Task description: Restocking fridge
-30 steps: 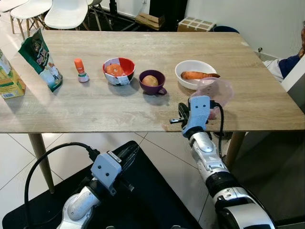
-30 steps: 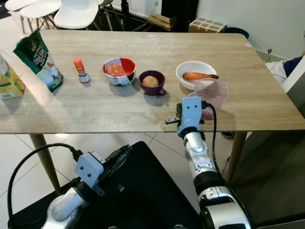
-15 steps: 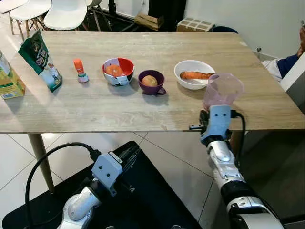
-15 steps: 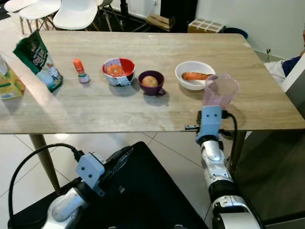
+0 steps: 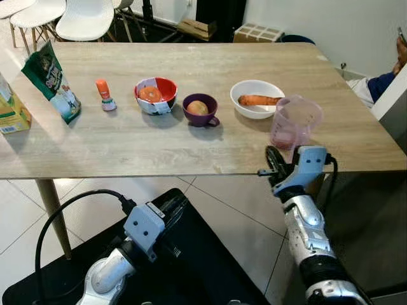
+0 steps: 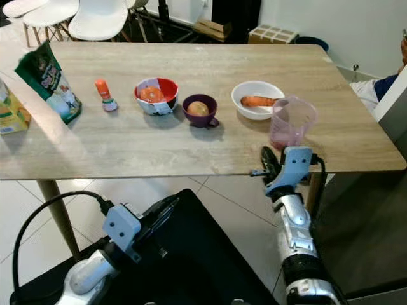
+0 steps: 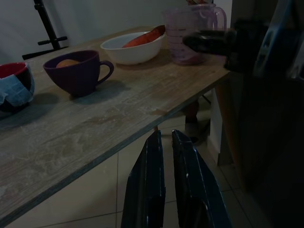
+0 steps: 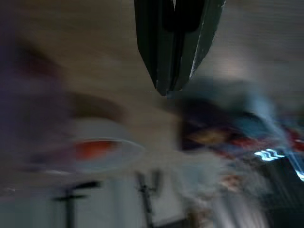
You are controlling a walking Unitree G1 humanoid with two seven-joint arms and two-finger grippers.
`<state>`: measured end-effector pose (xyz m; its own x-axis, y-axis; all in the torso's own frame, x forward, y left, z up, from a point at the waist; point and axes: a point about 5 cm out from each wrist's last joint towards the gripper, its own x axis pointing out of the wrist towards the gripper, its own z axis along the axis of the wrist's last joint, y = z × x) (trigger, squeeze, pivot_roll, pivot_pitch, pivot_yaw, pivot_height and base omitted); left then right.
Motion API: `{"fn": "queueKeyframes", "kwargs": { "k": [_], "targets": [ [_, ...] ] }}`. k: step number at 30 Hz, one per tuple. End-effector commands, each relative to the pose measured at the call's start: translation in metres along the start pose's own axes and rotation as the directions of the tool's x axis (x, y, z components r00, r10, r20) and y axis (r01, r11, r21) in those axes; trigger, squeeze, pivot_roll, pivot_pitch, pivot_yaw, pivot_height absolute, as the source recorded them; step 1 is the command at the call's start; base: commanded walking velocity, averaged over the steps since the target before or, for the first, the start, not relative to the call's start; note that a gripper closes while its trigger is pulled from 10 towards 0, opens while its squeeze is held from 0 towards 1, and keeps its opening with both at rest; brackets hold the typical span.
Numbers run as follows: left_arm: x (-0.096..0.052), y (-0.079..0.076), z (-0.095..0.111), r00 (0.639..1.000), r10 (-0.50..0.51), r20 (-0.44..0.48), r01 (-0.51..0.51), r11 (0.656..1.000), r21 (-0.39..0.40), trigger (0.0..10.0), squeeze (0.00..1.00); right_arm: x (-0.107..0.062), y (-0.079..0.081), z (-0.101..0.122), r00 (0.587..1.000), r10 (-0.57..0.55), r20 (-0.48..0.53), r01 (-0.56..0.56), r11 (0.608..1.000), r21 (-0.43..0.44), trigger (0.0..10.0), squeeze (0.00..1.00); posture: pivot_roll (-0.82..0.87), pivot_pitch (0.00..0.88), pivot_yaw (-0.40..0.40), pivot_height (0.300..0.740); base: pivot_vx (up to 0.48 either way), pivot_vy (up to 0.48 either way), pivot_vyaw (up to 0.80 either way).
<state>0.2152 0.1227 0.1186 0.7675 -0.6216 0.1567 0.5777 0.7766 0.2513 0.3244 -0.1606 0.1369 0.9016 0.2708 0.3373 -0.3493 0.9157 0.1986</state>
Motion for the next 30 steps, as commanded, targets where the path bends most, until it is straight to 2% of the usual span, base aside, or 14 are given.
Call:
{"fn": "queueKeyframes", "kwargs": {
  "k": [1, 3, 6, 7, 8, 17, 18, 23, 24, 25, 26, 27, 28, 30],
  "targets": [
    [-0.002, -0.002, 0.0, 1.0, -0.013, -0.007, 0.013, 1.0, -0.007, 10.0, 0.0, -0.003, 0.01, 0.004, 0.996, 0.088, 0.034, -0.092, 0.987, 0.132, 10.0, 0.0, -0.06, 0.131, -0.008, 0.74, 0.0, 0.0, 0.0],
    [-0.001, -0.001, 0.0, 1.0, -0.015, -0.005, 0.015, 1.0, -0.005, 10.0, 0.0, 0.001, 0.02, 0.013, 0.987, 0.14, 0.082, -0.153, 0.972, 0.176, 10.0, 0.0, -0.06, 0.131, -0.007, 0.74, 0.0, 0.0, 0.0],
    [0.0, 0.0, 0.001, 1.0, -0.011, -0.002, 0.011, 1.0, -0.002, 10.0, 0.0, 0.006, 0.015, 0.016, 0.992, 0.093, 0.086, -0.103, 0.987, 0.122, 10.0, 0.0, -0.06, 0.131, -0.007, 0.74, 0.0, 0.0, 0.0],
    [0.002, 0.001, 0.001, 1.0, -0.007, 0.003, 0.007, 1.0, 0.003, 10.0, 0.0, 0.009, 0.006, 0.018, 0.994, 0.025, 0.102, -0.032, 0.997, 0.072, 10.0, 0.79, -0.06, 0.131, -0.007, 0.74, 0.0, 0.0, 0.0],
    [0.005, 0.002, 0.002, 1.0, -0.001, 0.009, 0.001, 1.0, 0.006, 10.0, 0.0, 0.011, -0.001, 0.022, 0.991, -0.025, 0.131, 0.018, 0.998, 0.056, 10.0, 1.0, -0.06, 0.128, -0.009, 0.74, 0.0, 0.0, 0.0],
    [0.019, 0.011, 0.009, 0.998, 0.02, 0.058, -0.019, 1.0, -0.014, 10.0, 0.0, 0.017, -0.022, 0.039, 0.975, -0.121, 0.189, 0.129, 0.991, -0.03, 10.0, 1.0, -0.05, 0.125, -0.011, 0.74, 0.0, 0.0, 0.0],
    [0.022, 0.014, 0.011, 0.998, 0.025, 0.064, -0.024, 0.999, -0.021, 10.0, 0.0, 0.019, -0.026, 0.04, 0.975, -0.154, 0.158, 0.173, 0.979, -0.112, 10.0, 1.0, -0.05, 0.124, -0.009, 0.74, 0.0, 0.0, 0.0],
    [0.024, 0.019, 0.008, 0.999, 0.051, 0.018, -0.051, 0.999, 0.003, 10.0, 0.0, 0.021, -0.034, 0.04, 0.96, -0.235, 0.154, 0.261, 0.948, -0.18, 10.0, 1.0, -0.05, 0.124, -0.009, 0.74, 0.0, 0.0, 0.0],
    [0.024, 0.024, 0.006, 0.997, 0.074, -0.003, -0.074, 0.997, 0.01, 10.0, 0.0, 0.022, -0.038, 0.041, 0.942, -0.288, 0.171, 0.319, 0.926, -0.202, 10.0, 0.57, -0.05, 0.125, -0.01, 0.74, 0.0, 0.0, 0.0],
    [0.025, 0.025, 0.005, 0.997, 0.082, -0.01, -0.082, 0.997, 0.01, 10.0, 0.0, 0.022, -0.039, 0.041, 0.938, -0.299, 0.176, 0.333, 0.919, -0.209, 10.0, 0.57, -0.05, 0.125, -0.01, 0.74, 0.0, 0.0, 0.0],
    [0.025, 0.027, 0.004, 0.996, 0.09, -0.022, -0.09, 0.996, 0.002, 10.0, 0.0, 0.022, -0.04, 0.041, 0.933, -0.309, 0.183, 0.345, 0.913, -0.22, 10.0, 0.25, -0.05, 0.125, -0.013, 0.74, 0.0, 0.0, 0.0],
    [0.025, 0.027, 0.004, 0.996, 0.09, -0.022, -0.09, 0.996, 0.002, 10.0, 0.0, 0.022, -0.04, 0.041, 0.933, -0.309, 0.183, 0.345, 0.913, -0.22, 10.0, 0.25, -0.05, 0.125, -0.013, 0.74, 0.0, 0.0, 0.0],
    [0.027, 0.029, 0.004, 0.995, 0.092, -0.026, -0.093, 0.996, -0.005, 10.0, 0.0, 0.022, -0.041, 0.041, 0.927, -0.325, 0.19, 0.363, 0.904, -0.227, 10.0, 0.0, -0.05, 0.125, -0.013, 0.74, 0.0, 0.0, 0.0],
    [0.03, 0.032, 0.005, 0.996, 0.091, -0.022, -0.092, 0.996, -0.015, 10.0, 0.0, 0.023, -0.042, 0.04, 0.918, -0.346, 0.194, 0.386, 0.892, -0.234, 10.0, 0.0, -0.05, 0.124, -0.013, 0.74, 0.0, 0.0, 0.0]
  ]
}}
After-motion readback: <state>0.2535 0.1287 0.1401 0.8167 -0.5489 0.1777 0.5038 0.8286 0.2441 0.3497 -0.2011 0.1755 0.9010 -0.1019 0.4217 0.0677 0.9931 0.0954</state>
